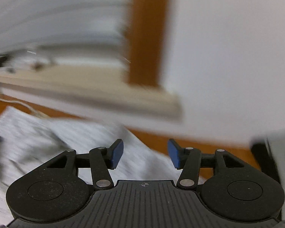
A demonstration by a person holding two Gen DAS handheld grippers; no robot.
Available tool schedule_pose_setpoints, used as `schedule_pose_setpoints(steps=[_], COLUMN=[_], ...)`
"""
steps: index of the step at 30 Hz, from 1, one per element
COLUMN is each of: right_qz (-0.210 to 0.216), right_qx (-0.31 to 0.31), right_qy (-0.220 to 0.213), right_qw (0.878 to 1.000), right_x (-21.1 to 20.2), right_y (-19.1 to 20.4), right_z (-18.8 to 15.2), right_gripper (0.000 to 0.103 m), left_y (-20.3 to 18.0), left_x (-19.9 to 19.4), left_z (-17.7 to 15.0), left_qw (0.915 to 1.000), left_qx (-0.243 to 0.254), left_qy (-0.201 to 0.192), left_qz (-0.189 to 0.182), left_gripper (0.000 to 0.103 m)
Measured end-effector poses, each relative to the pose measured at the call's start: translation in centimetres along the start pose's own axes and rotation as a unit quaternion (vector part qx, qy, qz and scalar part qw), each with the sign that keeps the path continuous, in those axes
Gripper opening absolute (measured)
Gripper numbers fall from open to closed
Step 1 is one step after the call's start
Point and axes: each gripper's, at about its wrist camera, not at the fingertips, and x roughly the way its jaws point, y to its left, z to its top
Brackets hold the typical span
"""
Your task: Fold clothes
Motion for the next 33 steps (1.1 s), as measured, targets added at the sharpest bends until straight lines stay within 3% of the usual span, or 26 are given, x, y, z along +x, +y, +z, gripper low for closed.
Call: schedule_pose_setpoints(steps=[2,5,10,12,14,16,18,22,24,25,26,27,33], right_qz=[-0.028,-0.025,-0.035,-0.038,-0.037,-0.031,-0.036,-0.039,-0.037,-0.036,-0.036,-0.037,-0.036], right_qx=[0.029,0.061,0.040,0.038,0.046,0.062,0.056,0.052,0.055,0.056,0.056,0.057,0.058], right_qy=[0.025,0.049,0.046,0.039,0.031,0.024,0.024,0.023,0.024,0.024,0.024,0.024,0.024], right_qw=[0.999,0.997,0.998,0.998,0.998,0.997,0.998,0.998,0.997,0.997,0.997,0.997,0.997], right_x=[1.6,2.8,2.8,3.0,3.5,3.8,3.8,3.8,3.9,3.9,3.9,3.9,3.9], right_y=[-2.7,-4.8,-4.6,-4.6,-4.4,-4.5,-4.3,-4.1,-4.2,-4.2,-4.2,-4.1,-4.2], right_z=[-1.8,-4.4,-6.7,-7.2,-7.3,-7.3,-7.2,-7.1,-7.1,-7.1,-7.1,-7.1,-7.1], right_gripper=[0.052,0.052,0.054,0.061,0.069,0.069,0.069,0.069,0.069,0.069,0.070,0.070,0.070], left_y=[0.4,2.4,7.6,10.0,12.5,14.4,16.0,17.1,17.0,16.7,16.3,16.0,15.0], left_x=[-0.7,-2.3,-3.1,-2.5,-1.6,-0.5,0.3,0.6,0.9,1.0,1.1,1.2,0.8], left_z=[0.1,1.1,3.2,3.5,3.5,3.2,3.0,2.9,3.1,3.2,3.2,3.3,4.4], left_qw=[1.0000,0.9996,0.9983,0.9973,0.9954,0.9941,0.9933,0.9947,0.9958,0.9963,0.9967,0.9970,0.9918], left_qx=[-0.006,-0.020,-0.020,-0.021,-0.029,-0.043,-0.060,-0.072,-0.059,-0.047,-0.036,-0.024,-0.007], left_qy=[-0.007,-0.020,-0.017,-0.005,0.013,0.029,0.040,0.026,0.027,0.028,0.030,0.031,-0.009], left_qz=[0.000,0.008,0.052,0.070,0.090,0.096,0.090,0.068,0.065,0.066,0.067,0.066,0.127], left_gripper=[0.093,0.093,0.092,0.091,0.084,0.078,0.072,0.059,0.051,0.038,0.010,0.004,0.004])
